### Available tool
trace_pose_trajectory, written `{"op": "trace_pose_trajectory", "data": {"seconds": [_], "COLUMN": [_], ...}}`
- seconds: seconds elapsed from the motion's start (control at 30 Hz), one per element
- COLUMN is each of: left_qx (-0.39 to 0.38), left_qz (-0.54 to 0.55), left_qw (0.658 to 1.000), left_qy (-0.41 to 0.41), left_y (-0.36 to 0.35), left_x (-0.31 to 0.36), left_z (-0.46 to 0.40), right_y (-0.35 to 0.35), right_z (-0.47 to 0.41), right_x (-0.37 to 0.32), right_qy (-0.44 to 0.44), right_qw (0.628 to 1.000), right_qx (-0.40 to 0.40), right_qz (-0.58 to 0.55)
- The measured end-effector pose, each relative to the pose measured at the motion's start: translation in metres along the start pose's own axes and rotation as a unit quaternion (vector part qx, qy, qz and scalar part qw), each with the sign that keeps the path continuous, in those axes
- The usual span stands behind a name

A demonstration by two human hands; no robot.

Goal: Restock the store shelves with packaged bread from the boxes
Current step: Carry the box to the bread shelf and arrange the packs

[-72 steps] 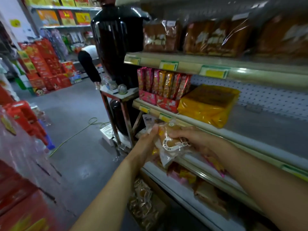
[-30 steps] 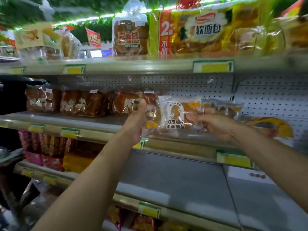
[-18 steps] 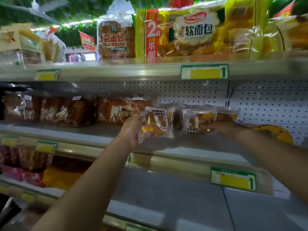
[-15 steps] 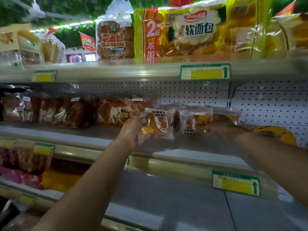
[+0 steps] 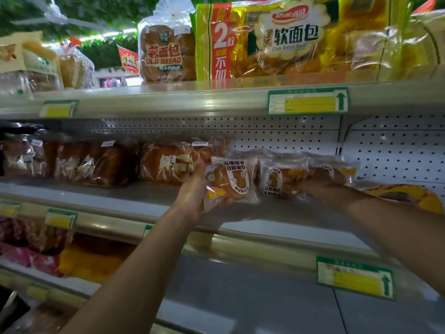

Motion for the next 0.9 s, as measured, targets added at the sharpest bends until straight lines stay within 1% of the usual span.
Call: {"op": "trace_pose_trajectory", "data": {"seconds": [0.1,0.13,0.17,0.2,0.23,0.27,0.3,0.33,0.37,0.43,0.47,0.5,0.57,0.63,0.67,0.7,0.73,0.77,0.8,0.83,0.87,0.9], "left_qx": [0.009,0.008,0.006,0.001,-0.006,-0.018,-0.033,-0.045,-0.06,-0.09,-0.105,-0.117,-0.117,-0.115,-0.101,-0.091,-0.084,-0.089,-0.107,-0.135,-0.161,-0.183], "left_qz": [-0.009,-0.017,-0.024,-0.037,-0.054,-0.081,-0.108,-0.133,-0.155,-0.208,-0.225,-0.24,-0.266,-0.267,-0.233,-0.172,-0.114,-0.076,-0.078,-0.103,-0.123,-0.122], "left_qw": [1.0,1.0,1.0,0.999,0.999,0.997,0.994,0.99,0.986,0.973,0.967,0.96,0.945,0.936,0.946,0.963,0.979,0.987,0.988,0.984,0.978,0.975], "left_qy": [0.009,0.011,0.01,0.007,0.004,0.001,-0.002,-0.006,-0.011,-0.034,-0.052,-0.082,-0.149,-0.198,-0.202,-0.184,-0.149,-0.112,-0.08,-0.055,-0.04,-0.033], "left_y": [0.0,0.0,-0.001,-0.001,-0.003,-0.005,-0.009,-0.015,-0.023,-0.04,-0.048,-0.055,-0.069,-0.079,-0.08,-0.083,-0.083,-0.084,-0.086,-0.088,-0.091,-0.094], "left_x": [-0.003,-0.004,-0.004,-0.004,-0.004,-0.004,-0.003,-0.002,0.0,0.002,0.003,0.003,0.005,0.003,0.003,0.004,0.002,0.0,-0.004,-0.009,-0.014,-0.02], "left_z": [-0.001,-0.002,-0.001,-0.001,-0.001,-0.001,0.002,0.006,0.009,0.013,0.015,0.016,0.021,0.018,0.017,0.018,0.016,0.014,0.013,0.014,0.016,0.017], "right_y": [0.003,0.006,0.01,0.014,0.019,0.02,0.019,0.016,0.012,0.003,0.0,-0.002,0.002,0.008,0.013,0.017,0.023,0.027,0.03,0.032,0.033,0.034], "right_z": [0.0,0.0,0.001,0.003,0.006,0.013,0.023,0.034,0.046,0.061,0.066,0.071,0.076,0.08,0.078,0.079,0.077,0.077,0.076,0.078,0.08,0.082], "right_x": [0.003,0.002,0.0,-0.001,-0.005,-0.012,-0.022,-0.034,-0.049,-0.073,-0.079,-0.084,-0.087,-0.086,-0.081,-0.077,-0.071,-0.065,-0.058,-0.052,-0.047,-0.042], "right_qy": [-0.002,-0.004,0.004,0.023,0.066,0.119,0.175,0.215,0.241,0.218,0.188,0.165,0.165,0.163,0.156,0.137,0.113,0.082,0.06,0.042,0.034,0.024], "right_qw": [1.0,0.999,0.995,0.981,0.964,0.952,0.948,0.951,0.957,0.974,0.976,0.974,0.962,0.958,0.964,0.974,0.986,0.994,0.991,0.983,0.975,0.973], "right_qx": [-0.016,0.004,0.045,0.104,0.16,0.197,0.207,0.184,0.134,-0.016,-0.075,-0.112,-0.139,-0.142,-0.133,-0.115,-0.096,-0.075,-0.06,-0.053,-0.051,-0.048], "right_qz": [0.012,0.037,0.094,0.159,0.201,0.199,0.168,0.126,0.088,0.064,0.082,0.107,0.166,0.188,0.173,0.136,0.07,-0.015,-0.103,-0.173,-0.212,-0.226]}}
Point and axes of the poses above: each hand's wrist, its own z-axis away from the middle knuckle, its own y-axis out of the back of the hand, x = y × z, the point moved 2 cm from there along -z, towards the middle knuckle, and after that the axes turned 2 degrees about -y, right-handed, at the moved point
